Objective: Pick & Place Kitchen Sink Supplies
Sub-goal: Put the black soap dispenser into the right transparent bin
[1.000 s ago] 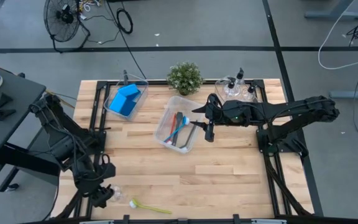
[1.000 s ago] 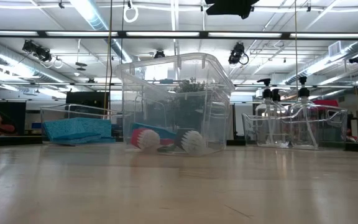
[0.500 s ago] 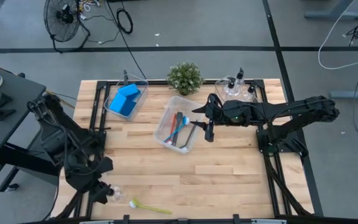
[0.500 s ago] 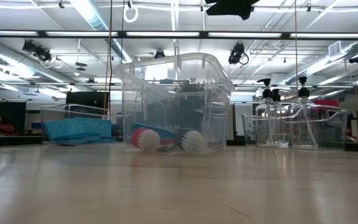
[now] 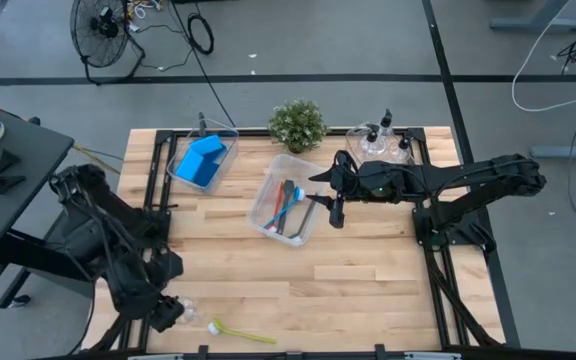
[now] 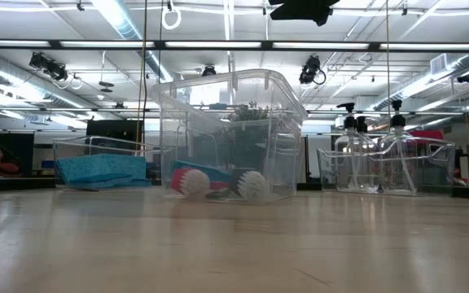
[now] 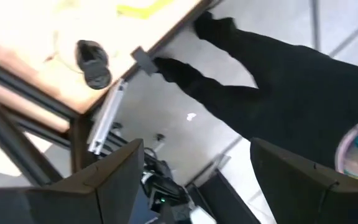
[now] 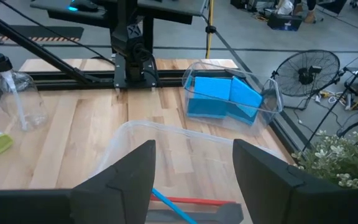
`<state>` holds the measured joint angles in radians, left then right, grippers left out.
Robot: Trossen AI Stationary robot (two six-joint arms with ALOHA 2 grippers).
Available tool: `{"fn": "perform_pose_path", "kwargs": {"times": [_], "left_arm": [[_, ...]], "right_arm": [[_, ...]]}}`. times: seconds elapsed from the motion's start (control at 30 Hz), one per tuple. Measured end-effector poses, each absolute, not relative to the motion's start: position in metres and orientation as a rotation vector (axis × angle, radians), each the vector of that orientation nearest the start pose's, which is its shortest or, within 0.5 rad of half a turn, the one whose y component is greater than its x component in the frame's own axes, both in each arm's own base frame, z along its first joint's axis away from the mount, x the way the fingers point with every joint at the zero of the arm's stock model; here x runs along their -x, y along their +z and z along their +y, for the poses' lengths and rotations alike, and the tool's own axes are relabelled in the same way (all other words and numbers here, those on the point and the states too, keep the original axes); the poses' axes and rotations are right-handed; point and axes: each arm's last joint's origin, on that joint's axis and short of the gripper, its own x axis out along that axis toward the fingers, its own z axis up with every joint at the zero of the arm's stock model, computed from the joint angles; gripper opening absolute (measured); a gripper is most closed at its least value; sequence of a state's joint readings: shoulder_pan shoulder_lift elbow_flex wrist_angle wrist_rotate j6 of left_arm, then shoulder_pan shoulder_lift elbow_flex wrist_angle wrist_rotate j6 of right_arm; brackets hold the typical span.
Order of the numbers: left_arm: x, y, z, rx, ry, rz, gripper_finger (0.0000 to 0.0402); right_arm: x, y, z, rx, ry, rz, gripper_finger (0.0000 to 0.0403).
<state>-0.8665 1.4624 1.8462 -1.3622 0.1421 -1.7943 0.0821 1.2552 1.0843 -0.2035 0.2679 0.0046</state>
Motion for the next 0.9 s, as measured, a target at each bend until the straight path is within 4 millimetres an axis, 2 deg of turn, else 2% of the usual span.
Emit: {"fn": "perform_pose_path", "kwargs": {"times": [0.27, 0.5, 0.73, 0.9], "left_arm": [[-0.17, 0.417, -0.207, 1.075, 0.326, 1.46, 0.0296], [-0.17, 0.401, -0.214, 1.001, 0.484, 1.554, 0.0296], [-0.177, 0.394, -0.219, 0.985, 0.539, 1.482, 0.0296], [-0.178, 0.384, -0.225, 0.982, 0.597, 1.499, 0.0296]], "right_arm": [[-0.278, 0.337, 0.015, 0.074, -0.182, 0.37, 0.0216], [-0.278, 0.337, 0.015, 0.081, -0.181, 0.372, 0.0216], [-0.278, 0.337, 0.015, 0.081, -0.181, 0.374, 0.0216], [-0.278, 0.336, 0.015, 0.081, -0.181, 0.379, 0.0216]]}}
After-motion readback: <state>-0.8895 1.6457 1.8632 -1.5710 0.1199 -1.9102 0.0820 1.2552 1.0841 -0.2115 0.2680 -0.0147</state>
